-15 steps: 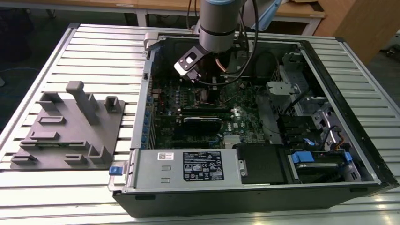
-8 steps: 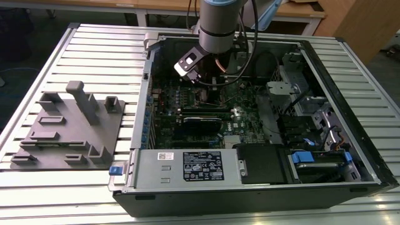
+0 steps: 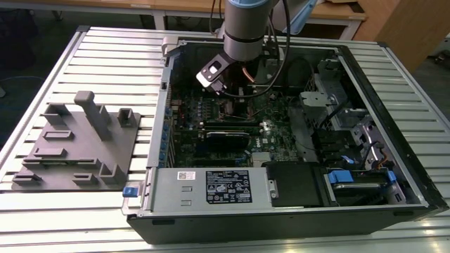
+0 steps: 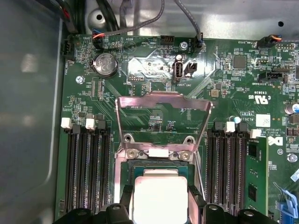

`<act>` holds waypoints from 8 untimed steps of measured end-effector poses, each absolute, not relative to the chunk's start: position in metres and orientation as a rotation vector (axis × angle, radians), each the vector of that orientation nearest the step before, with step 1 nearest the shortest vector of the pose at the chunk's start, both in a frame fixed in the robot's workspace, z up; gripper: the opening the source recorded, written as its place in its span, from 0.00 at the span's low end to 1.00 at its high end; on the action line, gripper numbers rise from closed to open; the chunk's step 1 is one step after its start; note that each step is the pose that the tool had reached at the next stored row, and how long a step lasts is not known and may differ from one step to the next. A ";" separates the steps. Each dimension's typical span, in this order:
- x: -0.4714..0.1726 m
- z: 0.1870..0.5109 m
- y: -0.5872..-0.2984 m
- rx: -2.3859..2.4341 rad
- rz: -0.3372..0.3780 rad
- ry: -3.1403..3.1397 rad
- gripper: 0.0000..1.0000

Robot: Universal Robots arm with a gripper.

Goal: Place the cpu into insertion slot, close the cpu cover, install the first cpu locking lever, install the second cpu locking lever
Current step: 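Place the cpu into insertion slot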

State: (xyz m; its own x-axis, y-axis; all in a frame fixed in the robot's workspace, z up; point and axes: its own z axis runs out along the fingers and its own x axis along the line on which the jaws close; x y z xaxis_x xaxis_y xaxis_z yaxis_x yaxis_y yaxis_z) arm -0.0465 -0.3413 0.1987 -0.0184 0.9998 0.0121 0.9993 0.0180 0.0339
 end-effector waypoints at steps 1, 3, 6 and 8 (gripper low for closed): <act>-0.047 0.198 -0.341 2.190 0.051 2.231 0.54; -0.047 0.197 -0.341 2.190 0.051 2.231 0.54; -0.047 0.196 -0.341 2.190 0.051 2.231 0.54; -0.047 0.195 -0.341 2.190 0.051 2.230 0.54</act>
State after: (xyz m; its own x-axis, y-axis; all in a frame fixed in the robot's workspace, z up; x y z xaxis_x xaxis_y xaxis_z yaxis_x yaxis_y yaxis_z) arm -0.0465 -0.3407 0.1951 -0.0183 0.9998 0.0119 0.9993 0.0179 0.0337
